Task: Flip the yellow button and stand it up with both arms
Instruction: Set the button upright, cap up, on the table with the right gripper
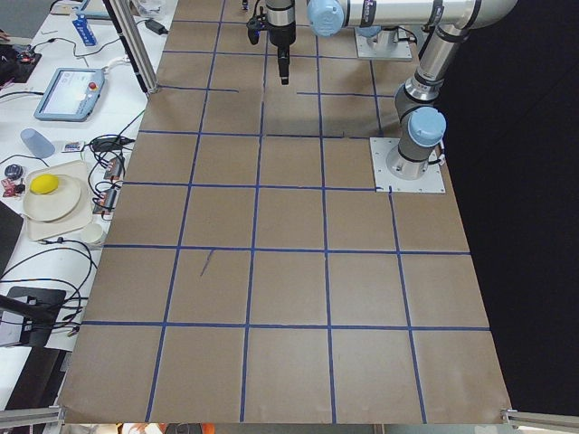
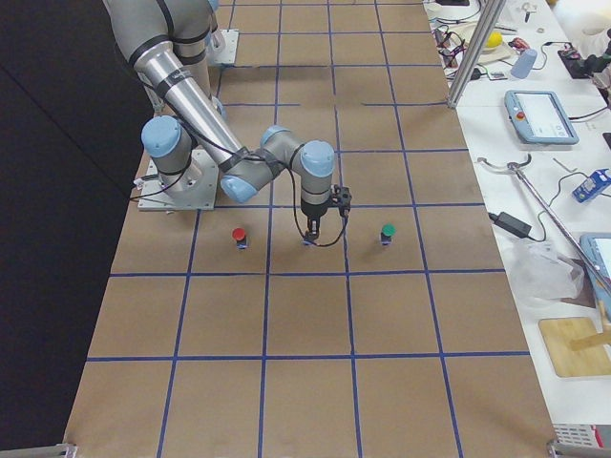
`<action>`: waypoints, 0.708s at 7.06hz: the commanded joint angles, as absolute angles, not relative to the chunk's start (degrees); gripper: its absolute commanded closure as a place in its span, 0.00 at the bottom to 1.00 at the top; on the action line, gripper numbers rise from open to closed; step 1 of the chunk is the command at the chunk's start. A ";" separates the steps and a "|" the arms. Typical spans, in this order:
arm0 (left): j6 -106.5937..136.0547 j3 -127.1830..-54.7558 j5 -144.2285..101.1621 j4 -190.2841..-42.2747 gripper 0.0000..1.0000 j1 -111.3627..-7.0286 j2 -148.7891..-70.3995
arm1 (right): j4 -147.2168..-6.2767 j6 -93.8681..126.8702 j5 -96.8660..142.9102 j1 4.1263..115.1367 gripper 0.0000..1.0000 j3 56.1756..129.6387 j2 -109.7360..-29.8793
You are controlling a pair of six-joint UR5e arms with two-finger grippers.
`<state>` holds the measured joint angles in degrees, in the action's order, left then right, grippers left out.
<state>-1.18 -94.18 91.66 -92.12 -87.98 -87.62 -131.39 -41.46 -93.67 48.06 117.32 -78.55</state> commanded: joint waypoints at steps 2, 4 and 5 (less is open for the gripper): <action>-1.14 -94.83 91.67 -92.37 0.00 -88.15 -86.84 | -131.48 -42.63 -90.64 48.25 0.02 117.42 -78.40; -0.97 -94.75 91.41 -92.37 0.00 -88.33 -87.88 | -129.82 -43.15 -90.35 48.69 0.00 116.55 -80.06; -0.97 -94.83 91.67 -92.37 0.00 -88.33 -87.98 | -126.42 -43.33 -90.26 49.30 0.00 115.06 -81.81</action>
